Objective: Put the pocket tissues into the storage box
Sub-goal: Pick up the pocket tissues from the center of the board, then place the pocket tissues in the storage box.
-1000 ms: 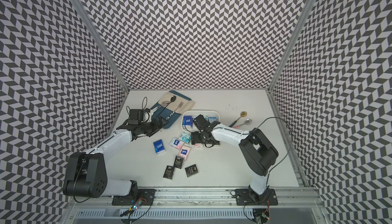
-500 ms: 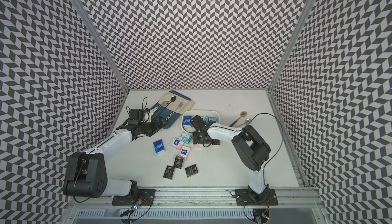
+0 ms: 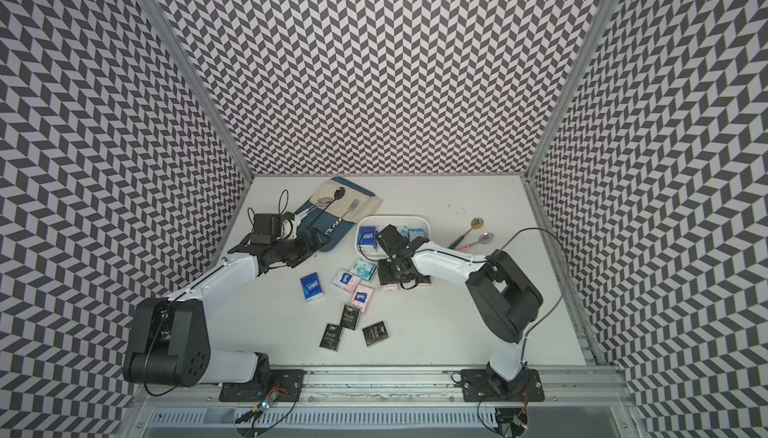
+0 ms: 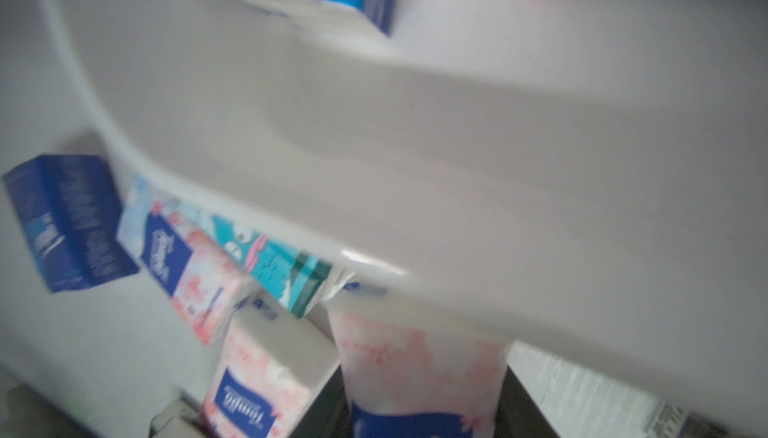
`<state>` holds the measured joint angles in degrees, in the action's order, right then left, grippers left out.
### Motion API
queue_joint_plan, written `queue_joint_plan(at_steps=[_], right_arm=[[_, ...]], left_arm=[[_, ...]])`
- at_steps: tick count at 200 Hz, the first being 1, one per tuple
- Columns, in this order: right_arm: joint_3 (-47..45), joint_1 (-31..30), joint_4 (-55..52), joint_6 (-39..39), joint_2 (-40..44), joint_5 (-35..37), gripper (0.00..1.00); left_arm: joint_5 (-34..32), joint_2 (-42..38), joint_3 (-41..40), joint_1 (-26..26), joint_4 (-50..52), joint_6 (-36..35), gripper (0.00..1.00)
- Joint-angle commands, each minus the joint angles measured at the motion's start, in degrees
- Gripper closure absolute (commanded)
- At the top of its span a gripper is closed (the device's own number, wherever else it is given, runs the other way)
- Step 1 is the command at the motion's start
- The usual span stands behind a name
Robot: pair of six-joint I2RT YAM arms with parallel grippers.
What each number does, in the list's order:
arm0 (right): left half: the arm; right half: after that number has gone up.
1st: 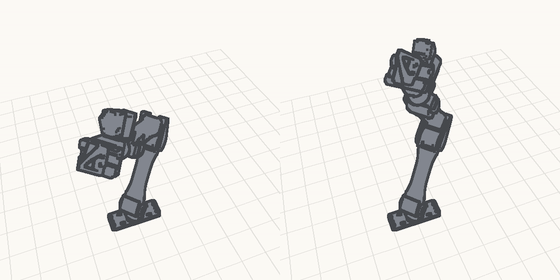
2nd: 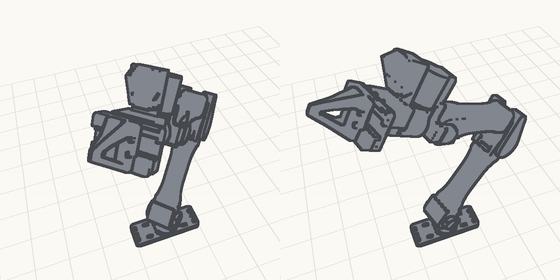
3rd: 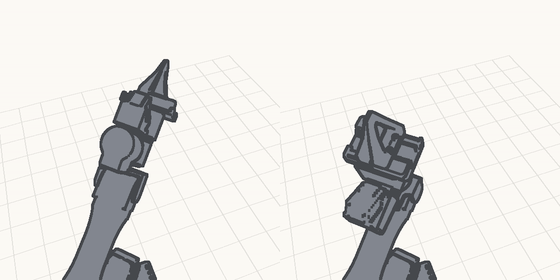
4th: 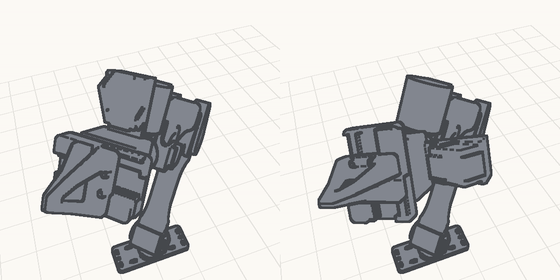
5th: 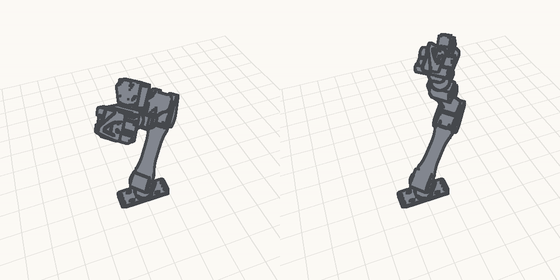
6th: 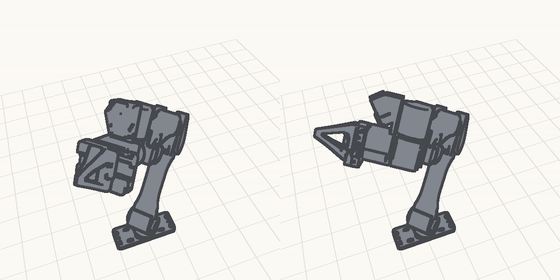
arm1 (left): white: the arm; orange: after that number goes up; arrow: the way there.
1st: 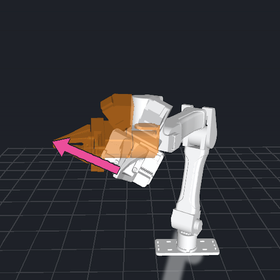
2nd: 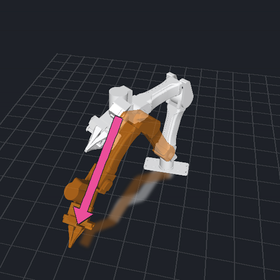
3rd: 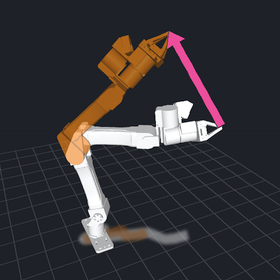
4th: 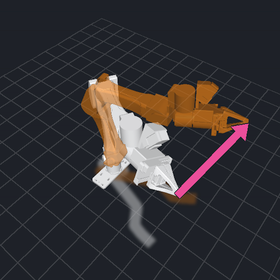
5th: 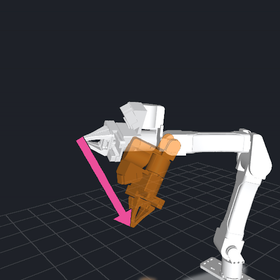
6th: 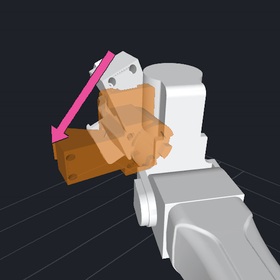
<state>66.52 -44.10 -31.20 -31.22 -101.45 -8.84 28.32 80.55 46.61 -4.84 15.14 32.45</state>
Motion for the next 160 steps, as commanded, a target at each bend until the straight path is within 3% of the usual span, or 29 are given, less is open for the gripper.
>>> queue_joint_plan(at_steps=[1, 33, 69, 160], right_arm=[[-1.6, -0.4, 1.2, 2.6, 5.6, -6.5, 0.53], [0.0, 0.5, 0.5, 1.7, 9.5, -6.8, 0.53], [5.9, 4.0, -0.8, 1.8, 8.3, -2.6, 0.53], [25.8, 8.9, -4.3, 6.1, -10.7, 7.7, 0.53]], left_arm=[[0.0, -1.2, -0.4, 0.4, 0.4, -0.8, 0.00], [0.0, -0.8, 0.3, 0.4, 0.7, -0.9, 0.00], [-0.1, -0.4, 0.8, 0.3, 1.2, -1.0, 0.00], [-1.4, -1.9, -0.9, 0.3, 2.9, -2.3, 0.00]])
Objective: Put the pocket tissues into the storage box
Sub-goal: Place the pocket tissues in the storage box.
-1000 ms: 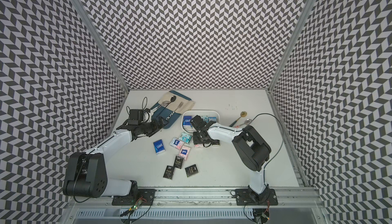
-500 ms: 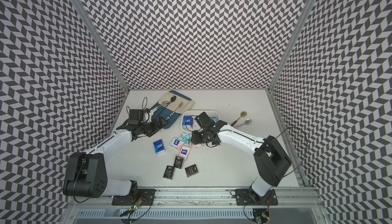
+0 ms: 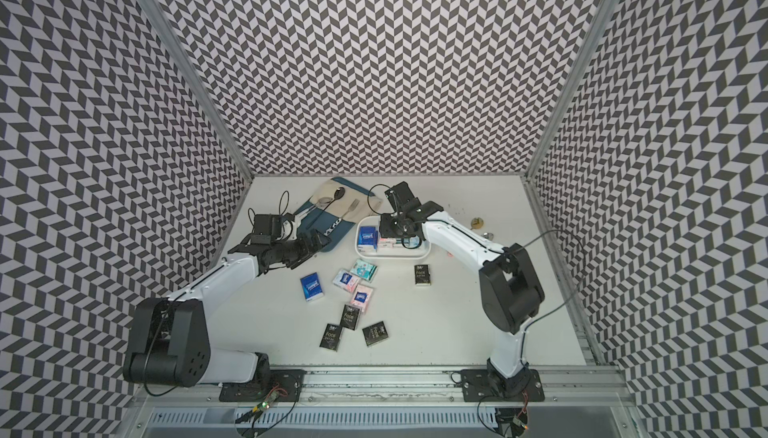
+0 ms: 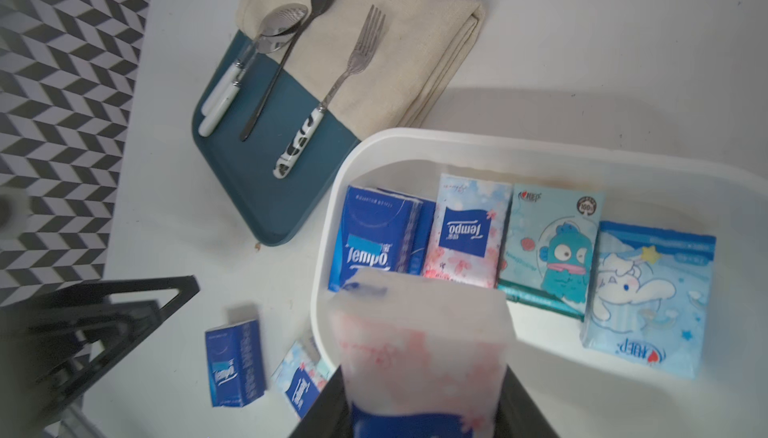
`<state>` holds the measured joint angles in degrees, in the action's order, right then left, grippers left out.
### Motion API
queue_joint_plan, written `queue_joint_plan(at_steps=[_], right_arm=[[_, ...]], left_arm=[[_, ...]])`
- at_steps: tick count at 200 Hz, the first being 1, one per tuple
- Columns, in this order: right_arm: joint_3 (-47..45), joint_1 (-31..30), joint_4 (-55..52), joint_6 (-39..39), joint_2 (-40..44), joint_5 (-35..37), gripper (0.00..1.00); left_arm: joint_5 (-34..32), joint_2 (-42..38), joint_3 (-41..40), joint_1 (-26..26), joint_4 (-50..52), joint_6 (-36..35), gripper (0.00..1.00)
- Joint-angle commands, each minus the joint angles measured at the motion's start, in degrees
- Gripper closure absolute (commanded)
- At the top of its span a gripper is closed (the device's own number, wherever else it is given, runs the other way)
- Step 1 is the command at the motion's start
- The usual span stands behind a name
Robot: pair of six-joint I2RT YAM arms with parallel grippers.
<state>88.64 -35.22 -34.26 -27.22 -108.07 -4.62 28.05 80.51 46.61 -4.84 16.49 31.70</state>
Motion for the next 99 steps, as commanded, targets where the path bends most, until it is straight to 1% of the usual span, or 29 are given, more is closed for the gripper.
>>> queue_joint_plan(at_steps=[1, 25, 46, 99], right_arm=[[3.8, 0.1, -1.3, 2.1, -4.2, 3.5, 0.53], [6.7, 0.1, -2.5, 2.3, -7.6, 3.0, 0.53], [7.5, 0.1, -2.3, 2.3, -9.2, 2.5, 0.52], [10.7, 0.1, -2.5, 1.9, -13.7, 1.7, 0.49]], left_arm=[[-1.1, -2.0, -0.9, 0.3, 1.6, -1.6, 0.00], [-2.3, -2.6, -1.1, 0.4, 2.9, -2.7, 0.00], [-3.4, -3.3, -1.4, 0.5, 3.5, -3.5, 0.00], [-3.7, -4.4, -2.5, 1.4, 4.4, -4.2, 0.00]])
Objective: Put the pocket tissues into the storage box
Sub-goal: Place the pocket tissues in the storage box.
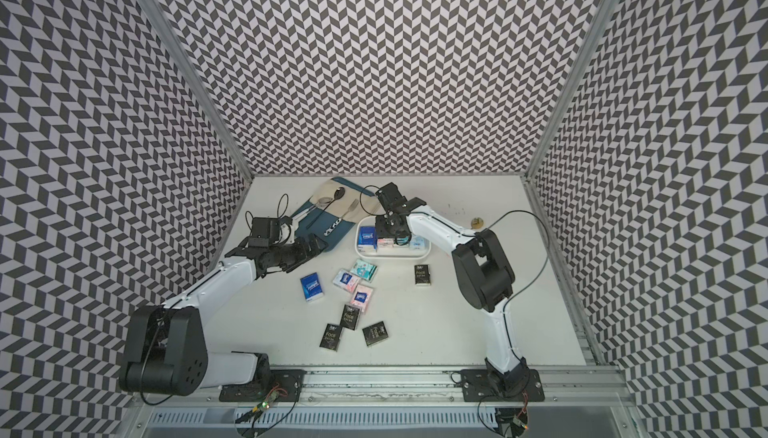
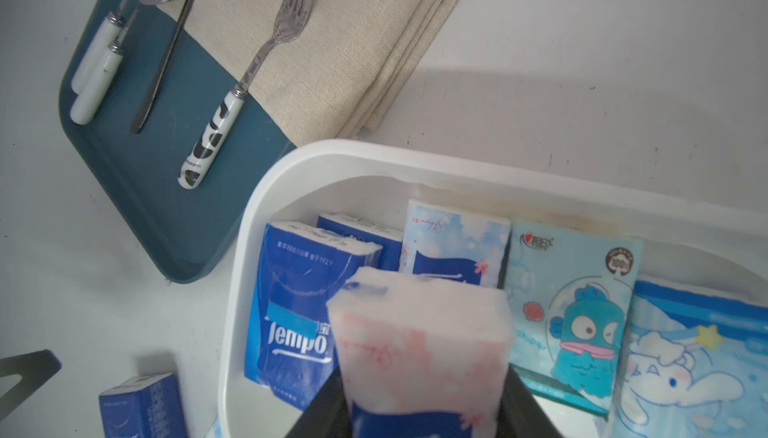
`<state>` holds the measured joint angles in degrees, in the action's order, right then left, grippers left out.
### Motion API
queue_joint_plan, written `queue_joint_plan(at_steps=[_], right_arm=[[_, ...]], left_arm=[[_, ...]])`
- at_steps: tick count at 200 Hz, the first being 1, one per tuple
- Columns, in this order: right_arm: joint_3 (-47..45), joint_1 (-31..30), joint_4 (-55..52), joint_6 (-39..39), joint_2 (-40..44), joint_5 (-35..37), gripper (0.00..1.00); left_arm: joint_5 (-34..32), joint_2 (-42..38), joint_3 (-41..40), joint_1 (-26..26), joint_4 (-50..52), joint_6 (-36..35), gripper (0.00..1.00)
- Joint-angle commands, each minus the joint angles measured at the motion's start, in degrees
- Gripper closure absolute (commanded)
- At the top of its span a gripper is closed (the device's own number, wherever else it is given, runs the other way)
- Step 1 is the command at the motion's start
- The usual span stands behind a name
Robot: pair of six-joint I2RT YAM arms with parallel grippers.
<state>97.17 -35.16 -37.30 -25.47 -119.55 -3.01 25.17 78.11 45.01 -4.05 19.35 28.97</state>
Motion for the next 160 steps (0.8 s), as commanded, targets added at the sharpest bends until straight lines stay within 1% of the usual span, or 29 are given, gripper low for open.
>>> queue_joint_plan(at_steps=[1, 16, 32, 55, 77, 93, 108, 140, 160], right_arm=[[2.3, 0.0, 0.5, 0.1, -2.3, 0.1, 0.49], [3.2, 0.0, 0.2, -0.2, -3.0, 0.0, 0.44], [4.0, 0.2, -0.2, -0.5, -3.2, -0.5, 0.35], [3.6, 0.8, 1.4, -0.7, -1.8, -4.9, 0.27], [1.2, 2.1, 5.8, -1.8, 0.4, -11.2, 0.24], [-0.8, 3.4, 7.8, -2.8, 2.2, -13.4, 0.24], [-3.3, 4.4, 9.2, -3.1, 4.7, -13.1, 0.24], [-7.3, 5.4, 8.9, -1.4, 9.7, -8.5, 0.23], [-9.8, 5.4, 8.6, -0.6, 13.0, -7.2, 0.23]], left_arm=[[-0.8, -2.1, -0.9, 0.6, 1.5, -1.4, 0.00], [-1.4, -2.8, -1.1, 0.9, 2.1, -1.5, 0.00], [-2.8, -3.5, -1.2, 0.9, 3.4, -1.8, 0.00], [-4.9, -4.4, -1.5, 0.8, 5.5, -2.4, 0.00], [-5.7, -4.5, -2.4, 0.6, 6.2, -2.1, 0.00], [-5.7, -4.3, -3.0, 0.0, 6.5, -1.7, 0.00], [-5.8, -4.4, -3.4, -1.2, 6.8, -1.3, 0.00], [-7.1, -4.0, -4.1, -3.1, 8.0, -1.0, 0.00], [-7.9, -3.0, -4.0, -3.9, 8.5, -1.1, 0.00]])
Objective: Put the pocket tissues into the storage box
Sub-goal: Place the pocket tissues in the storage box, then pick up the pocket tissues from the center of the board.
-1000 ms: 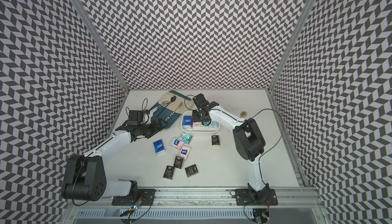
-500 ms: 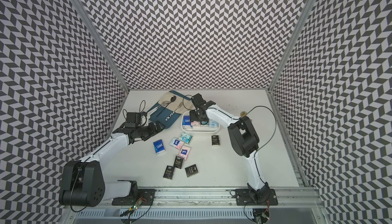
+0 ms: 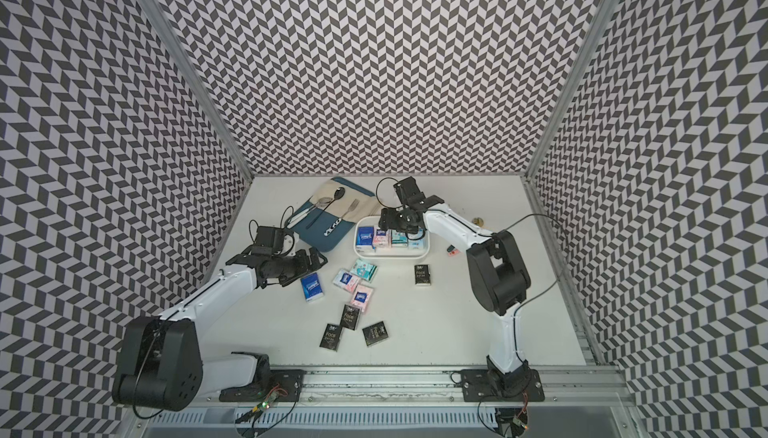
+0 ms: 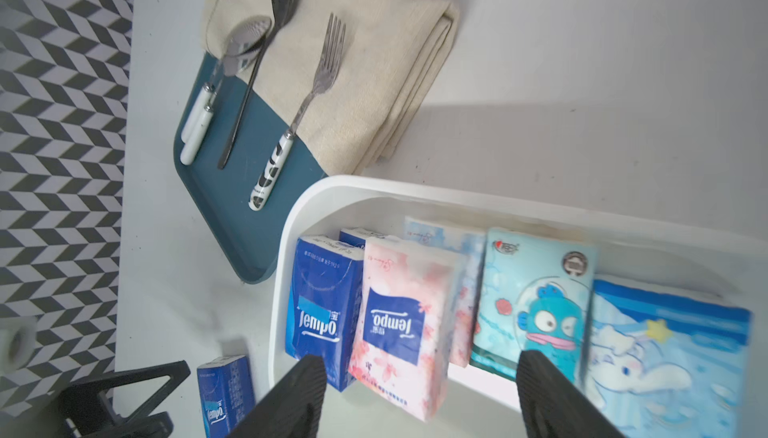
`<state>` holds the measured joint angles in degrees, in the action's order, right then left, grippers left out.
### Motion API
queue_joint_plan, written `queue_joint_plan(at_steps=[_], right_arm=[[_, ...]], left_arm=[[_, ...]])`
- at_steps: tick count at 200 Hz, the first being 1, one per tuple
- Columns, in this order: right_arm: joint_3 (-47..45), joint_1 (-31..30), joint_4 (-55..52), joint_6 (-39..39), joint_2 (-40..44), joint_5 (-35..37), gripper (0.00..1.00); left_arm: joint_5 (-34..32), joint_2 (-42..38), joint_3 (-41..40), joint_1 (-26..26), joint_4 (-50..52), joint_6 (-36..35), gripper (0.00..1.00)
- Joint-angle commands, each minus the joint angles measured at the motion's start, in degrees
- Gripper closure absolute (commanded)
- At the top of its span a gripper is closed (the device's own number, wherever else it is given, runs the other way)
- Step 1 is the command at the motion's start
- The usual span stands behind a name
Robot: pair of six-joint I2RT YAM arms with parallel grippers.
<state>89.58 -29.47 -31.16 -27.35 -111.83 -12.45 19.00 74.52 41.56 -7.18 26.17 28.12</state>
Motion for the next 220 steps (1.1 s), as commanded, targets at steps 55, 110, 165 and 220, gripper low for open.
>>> queue_joint_plan(at_steps=[55, 110, 165, 220], right_arm=[[-10.4, -0.3, 2.9, 2.0, 13.7, 3.5, 0.22], [-16.6, -0.1, 2.8, 3.4, 19.1, 7.6, 0.21], [-18.8, 0.6, 3.3, 4.8, 20.7, 8.3, 0.21], [-22.0, 1.6, 4.3, 5.5, 23.2, 8.6, 0.20]], left_arm=[[-8.5, 2.0, 1.3, -4.1, 7.2, 0.9, 0.00], [-10.6, -1.5, -0.8, -4.9, 11.2, 7.2, 0.00], [-9.5, -1.8, -0.3, -5.4, 14.2, 12.7, 0.00], [-9.6, -0.7, 4.7, -6.3, 20.2, 18.9, 0.00]])
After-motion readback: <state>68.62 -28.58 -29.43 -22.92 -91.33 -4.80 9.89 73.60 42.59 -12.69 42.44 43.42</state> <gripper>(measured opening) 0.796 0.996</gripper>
